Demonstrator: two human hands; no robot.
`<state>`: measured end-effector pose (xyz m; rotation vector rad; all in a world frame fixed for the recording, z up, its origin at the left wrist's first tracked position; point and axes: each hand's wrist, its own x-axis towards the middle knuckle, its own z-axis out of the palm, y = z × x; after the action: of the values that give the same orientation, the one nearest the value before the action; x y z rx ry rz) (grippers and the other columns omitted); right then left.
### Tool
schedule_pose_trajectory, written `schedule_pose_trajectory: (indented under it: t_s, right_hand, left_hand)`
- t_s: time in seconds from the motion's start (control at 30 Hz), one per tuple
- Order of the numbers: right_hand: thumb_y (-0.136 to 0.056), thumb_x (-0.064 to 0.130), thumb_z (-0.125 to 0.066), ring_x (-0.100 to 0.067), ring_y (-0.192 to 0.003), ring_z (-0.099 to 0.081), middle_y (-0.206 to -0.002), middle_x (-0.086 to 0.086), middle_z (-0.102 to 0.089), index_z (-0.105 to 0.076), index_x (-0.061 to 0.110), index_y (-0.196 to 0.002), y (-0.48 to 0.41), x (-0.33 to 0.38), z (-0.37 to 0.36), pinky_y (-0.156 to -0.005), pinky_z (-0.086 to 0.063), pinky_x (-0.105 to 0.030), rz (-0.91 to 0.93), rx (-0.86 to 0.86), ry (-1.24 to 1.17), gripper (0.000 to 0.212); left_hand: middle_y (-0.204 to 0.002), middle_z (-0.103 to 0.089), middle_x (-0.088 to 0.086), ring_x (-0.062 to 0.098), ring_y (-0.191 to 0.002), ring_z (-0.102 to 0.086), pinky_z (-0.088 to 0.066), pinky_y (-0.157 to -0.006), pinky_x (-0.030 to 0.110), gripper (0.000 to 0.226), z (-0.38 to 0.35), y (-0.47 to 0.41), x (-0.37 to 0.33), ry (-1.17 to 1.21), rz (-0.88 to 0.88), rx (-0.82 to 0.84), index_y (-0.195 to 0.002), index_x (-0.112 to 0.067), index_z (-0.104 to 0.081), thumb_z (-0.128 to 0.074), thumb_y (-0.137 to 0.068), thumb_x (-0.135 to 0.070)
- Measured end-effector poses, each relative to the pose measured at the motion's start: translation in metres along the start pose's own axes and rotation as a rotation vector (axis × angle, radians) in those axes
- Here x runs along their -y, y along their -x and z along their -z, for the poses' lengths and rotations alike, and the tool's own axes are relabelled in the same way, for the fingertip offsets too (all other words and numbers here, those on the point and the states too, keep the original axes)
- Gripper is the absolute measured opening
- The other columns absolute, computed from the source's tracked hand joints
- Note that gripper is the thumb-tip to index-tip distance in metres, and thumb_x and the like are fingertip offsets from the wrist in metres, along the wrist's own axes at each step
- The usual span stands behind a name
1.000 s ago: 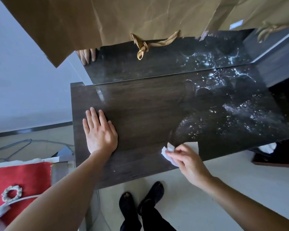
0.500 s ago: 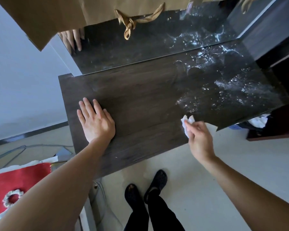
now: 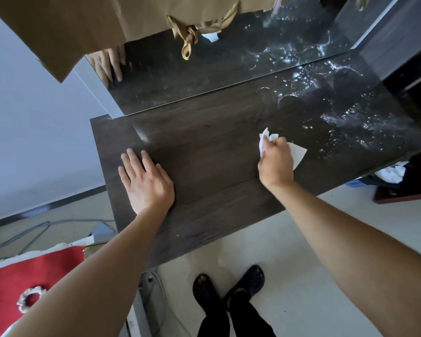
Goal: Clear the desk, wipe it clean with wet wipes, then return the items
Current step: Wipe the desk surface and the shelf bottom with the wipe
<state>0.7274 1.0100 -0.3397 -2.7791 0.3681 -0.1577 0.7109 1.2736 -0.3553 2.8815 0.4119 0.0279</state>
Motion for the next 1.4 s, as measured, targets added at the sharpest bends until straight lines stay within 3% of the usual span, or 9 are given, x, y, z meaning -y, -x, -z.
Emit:
schedule_pose_trajectory:
  t_s: [0.17,0.3,0.43,0.63,0.9,1.1,1.27,1.33,1.4]
  right_hand:
    - [-0.086,0.003,-0.052,-0.018,-0.071,-0.043,-0.083,-0.004,-0.046,-0.052,0.019,-0.130,0.125,0.066,-0.011,-0.059,-0.037,-0.033,0.458,0.245,-0.224,0.047]
    - [-0.083,0.001,-0.054,-0.012,-0.076,-0.040,-0.086,0.003,-0.044,-0.058,0.026,-0.122,0.178,0.050,0.001,-0.065,-0.028,-0.020,0.720,0.474,-0.289,0.047]
    - [-0.081,0.004,-0.042,-0.017,-0.073,-0.044,-0.083,0.002,-0.044,-0.060,0.025,-0.118,0.165,0.076,-0.012,-0.055,-0.039,-0.029,0.560,0.367,-0.292,0.046]
    - [-0.084,0.004,-0.053,-0.018,-0.077,-0.046,-0.083,0.001,-0.048,-0.066,0.026,-0.113,0.176,0.072,-0.016,-0.067,-0.040,-0.031,0.752,0.346,-0.334,0.039]
    - [-0.080,-0.011,-0.060,-0.030,-0.071,-0.051,-0.076,-0.011,-0.050,-0.065,0.010,-0.118,0.091,-0.042,0.020,-0.059,-0.050,-0.041,0.125,-0.037,-0.186,0.044]
    - [-0.080,-0.010,-0.061,-0.022,-0.070,-0.046,-0.078,-0.004,-0.045,-0.060,0.020,-0.124,0.110,-0.046,0.022,-0.060,-0.040,-0.032,0.425,0.124,-0.211,0.053]
    - [-0.081,-0.007,-0.053,-0.038,-0.087,-0.052,-0.095,-0.021,-0.052,-0.057,0.011,-0.127,0.025,-0.116,0.051,-0.074,-0.045,-0.040,-0.081,0.024,-0.039,0.050]
    - [-0.082,-0.004,-0.057,-0.035,-0.082,-0.052,-0.090,-0.017,-0.051,-0.056,0.012,-0.128,0.026,-0.095,0.041,-0.067,-0.045,-0.038,-0.010,0.037,-0.022,0.049]
    - [-0.090,0.021,-0.060,-0.018,-0.077,-0.050,-0.082,-0.001,-0.048,-0.064,0.019,-0.109,0.050,-0.066,0.039,-0.063,-0.038,-0.031,0.257,0.203,-0.059,0.019]
  left_hand:
    - [-0.157,-0.012,0.016,0.030,-0.145,-0.003,-0.002,-0.119,0.044,0.051,0.004,-0.001,0.001,0.016,-0.022,0.033,-0.145,-0.007,-0.026,-0.026,-0.098,-0.029]
    - [-0.157,-0.015,0.014,0.029,-0.146,-0.006,-0.005,-0.119,0.042,0.051,0.010,-0.008,0.023,0.030,-0.218,0.057,-0.145,-0.009,-0.030,-0.029,-0.100,-0.032]
    - [-0.155,-0.022,0.014,0.029,-0.145,-0.011,-0.009,-0.119,0.042,0.047,0.012,-0.014,0.038,0.062,-0.322,0.045,-0.144,-0.010,-0.036,-0.032,-0.101,-0.030]
    - [-0.155,-0.022,0.016,0.031,-0.145,-0.012,-0.009,-0.119,0.043,0.046,0.013,-0.014,0.041,0.079,-0.341,0.057,-0.143,-0.009,-0.037,-0.032,-0.101,-0.028]
    - [-0.156,-0.009,0.020,0.035,-0.145,-0.001,-0.004,-0.119,0.045,0.051,0.012,-0.002,0.013,0.011,-0.214,0.101,-0.147,-0.006,-0.023,-0.029,-0.099,-0.021]
    - [-0.156,-0.012,0.018,0.034,-0.145,-0.004,-0.005,-0.119,0.043,0.049,0.004,0.036,-0.062,0.084,-0.254,0.137,-0.143,-0.010,-0.033,-0.038,-0.095,-0.019]
    - [-0.157,-0.013,0.015,0.032,-0.145,-0.004,-0.002,-0.118,0.044,0.050,-0.015,0.058,-0.118,0.119,-0.166,0.145,-0.144,-0.014,-0.032,-0.037,-0.096,-0.026]
    - [-0.157,-0.012,0.015,0.032,-0.145,-0.004,-0.002,-0.118,0.045,0.050,-0.022,0.061,-0.127,0.096,-0.120,0.129,-0.145,-0.014,-0.031,-0.036,-0.097,-0.027]
    - [-0.156,-0.014,0.016,0.033,-0.145,-0.006,-0.005,-0.118,0.046,0.049,-0.027,0.061,-0.129,0.055,-0.112,0.113,-0.145,-0.014,-0.031,-0.031,-0.097,-0.028]
